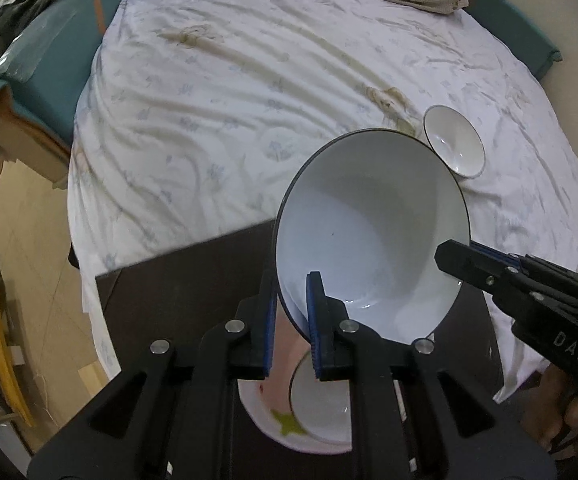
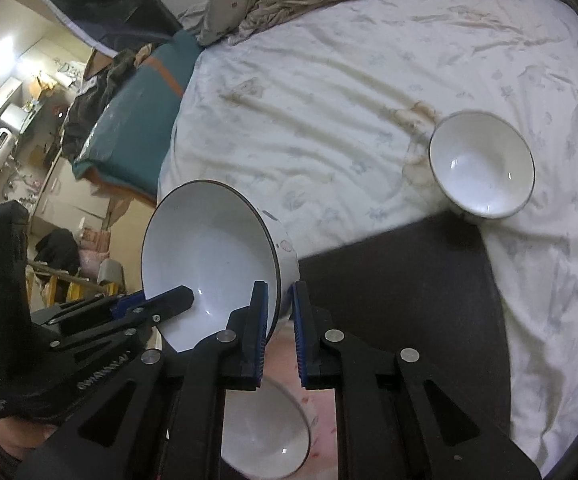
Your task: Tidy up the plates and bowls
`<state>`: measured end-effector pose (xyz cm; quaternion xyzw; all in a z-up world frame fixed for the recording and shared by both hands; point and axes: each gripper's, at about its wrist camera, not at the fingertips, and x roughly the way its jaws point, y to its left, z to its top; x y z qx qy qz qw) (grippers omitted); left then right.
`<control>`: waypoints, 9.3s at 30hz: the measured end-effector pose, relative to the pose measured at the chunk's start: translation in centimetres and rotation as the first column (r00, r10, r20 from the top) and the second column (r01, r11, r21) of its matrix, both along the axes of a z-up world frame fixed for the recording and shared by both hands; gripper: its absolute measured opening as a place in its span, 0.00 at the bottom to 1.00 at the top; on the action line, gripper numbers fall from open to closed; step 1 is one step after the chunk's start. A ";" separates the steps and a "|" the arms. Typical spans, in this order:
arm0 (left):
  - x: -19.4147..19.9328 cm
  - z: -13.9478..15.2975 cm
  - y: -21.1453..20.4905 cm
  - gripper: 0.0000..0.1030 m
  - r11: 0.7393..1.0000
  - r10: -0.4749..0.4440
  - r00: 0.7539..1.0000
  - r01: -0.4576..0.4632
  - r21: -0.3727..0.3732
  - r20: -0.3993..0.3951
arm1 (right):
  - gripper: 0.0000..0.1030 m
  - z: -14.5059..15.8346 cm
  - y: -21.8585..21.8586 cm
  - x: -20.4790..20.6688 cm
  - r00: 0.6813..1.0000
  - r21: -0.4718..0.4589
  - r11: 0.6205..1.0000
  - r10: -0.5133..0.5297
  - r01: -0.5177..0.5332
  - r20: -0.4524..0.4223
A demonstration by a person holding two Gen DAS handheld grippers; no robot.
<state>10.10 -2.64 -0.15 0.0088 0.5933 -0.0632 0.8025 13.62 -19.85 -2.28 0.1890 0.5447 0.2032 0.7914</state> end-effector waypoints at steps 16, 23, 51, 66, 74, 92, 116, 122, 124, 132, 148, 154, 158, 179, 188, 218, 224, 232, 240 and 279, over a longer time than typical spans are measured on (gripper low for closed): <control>-8.4 -0.3 1.3 0.11 0.998 -0.052 0.998 0.054 -0.032 0.044 | 0.13 0.5 2.3 -9.0 0.994 -0.055 0.992 0.112 -0.111 0.015; -8.5 -1.5 0.8 0.11 0.998 -0.053 0.997 0.055 -0.027 0.060 | 0.13 -1.0 1.4 -10.3 0.998 -0.042 0.997 0.069 -0.068 0.013; -8.8 -4.7 -0.5 0.12 0.997 -0.080 0.992 0.078 -0.028 -0.096 | 0.13 -3.3 0.6 -10.8 0.994 -0.076 0.996 0.047 -0.055 -0.097; -8.2 -6.2 0.3 0.32 0.995 -0.048 0.988 0.034 -0.097 -0.148 | 0.18 -5.1 -0.4 -10.2 0.981 -0.006 1.000 -0.001 0.000 -0.192; -8.1 -7.7 0.0 0.35 0.986 -0.048 0.969 0.007 -0.165 -0.243 | 0.43 -7.6 -0.3 -10.0 0.955 0.039 0.999 -0.004 0.017 -0.298; -5.4 -7.3 0.6 0.38 0.969 -0.039 0.979 -0.011 -0.246 -0.199 | 0.44 -8.3 -0.2 -7.8 0.961 0.088 0.994 -0.032 0.058 -0.275; -7.9 -2.5 3.7 0.96 0.994 0.087 0.993 -0.081 -0.080 0.076 | 0.68 -4.3 -2.2 -9.3 0.989 0.063 0.993 -0.095 0.102 -0.113; -7.5 -0.6 3.5 0.97 0.993 0.113 0.986 -0.106 -0.059 0.124 | 0.76 -2.1 -4.5 -9.6 0.986 0.078 0.984 -0.158 0.162 -0.054; -7.3 0.6 3.0 1.00 0.994 0.106 0.978 -0.102 -0.030 0.177 | 0.80 -1.3 -5.4 -9.5 0.982 0.077 0.979 -0.186 0.187 -0.028; -3.8 3.5 0.3 1.00 0.994 0.106 0.970 -0.101 -0.031 0.218 | 0.85 1.8 -8.1 -7.3 0.971 0.041 0.973 -0.228 0.225 0.079; 4.6 2.9 -8.3 1.00 0.999 0.049 0.982 -0.044 -0.029 0.180 | 0.85 -0.2 -15.0 1.2 0.931 -0.033 0.931 -0.362 0.364 0.043; 8.3 0.1 -10.8 1.00 0.998 0.034 0.989 -0.041 0.046 0.142 | 0.85 -1.6 -16.2 3.8 0.926 -0.076 0.922 -0.377 0.379 0.034; 10.6 -1.7 -11.5 1.00 0.996 0.047 0.991 -0.056 0.070 0.122 | 0.85 -2.9 -17.0 5.4 0.921 -0.106 0.916 -0.388 0.388 0.020; 17.8 -9.8 -17.7 0.61 1.000 -0.010 0.996 0.009 -0.018 -0.090 | 0.65 -9.8 -19.2 10.4 0.882 -0.117 0.899 -0.438 0.423 -0.176; 18.2 -13.3 -19.7 0.31 1.000 -0.005 0.981 0.006 0.005 -0.194 | 0.20 -11.7 -19.4 10.2 0.887 -0.023 0.923 -0.376 0.385 -0.268; 12.9 -5.3 -18.0 0.12 0.997 -0.042 0.995 0.048 0.064 -0.090 | 0.14 -7.5 -14.9 8.9 0.947 -0.069 0.958 -0.286 0.279 -0.143; 10.9 -2.9 -14.4 0.12 0.999 -0.028 0.997 0.029 0.021 -0.068 | 0.13 -3.9 -12.6 7.0 0.971 -0.073 0.970 -0.237 0.233 -0.043; 6.4 -0.2 -10.9 0.12 1.000 -0.024 0.999 0.024 -0.007 -0.038 | 0.13 -0.3 -9.1 3.3 0.986 -0.120 0.979 -0.157 0.163 0.063; 0.3 2.6 -6.6 0.13 0.998 -0.054 0.998 0.056 -0.038 0.033 | 0.13 2.3 -5.9 -1.5 0.987 -0.108 0.987 -0.103 0.117 0.123; -6.1 -2.3 0.7 0.14 0.988 0.011 1.000 -0.013 -0.153 -0.011 | 0.14 -2.7 0.5 -10.0 0.999 -0.041 0.998 -0.050 0.049 -0.012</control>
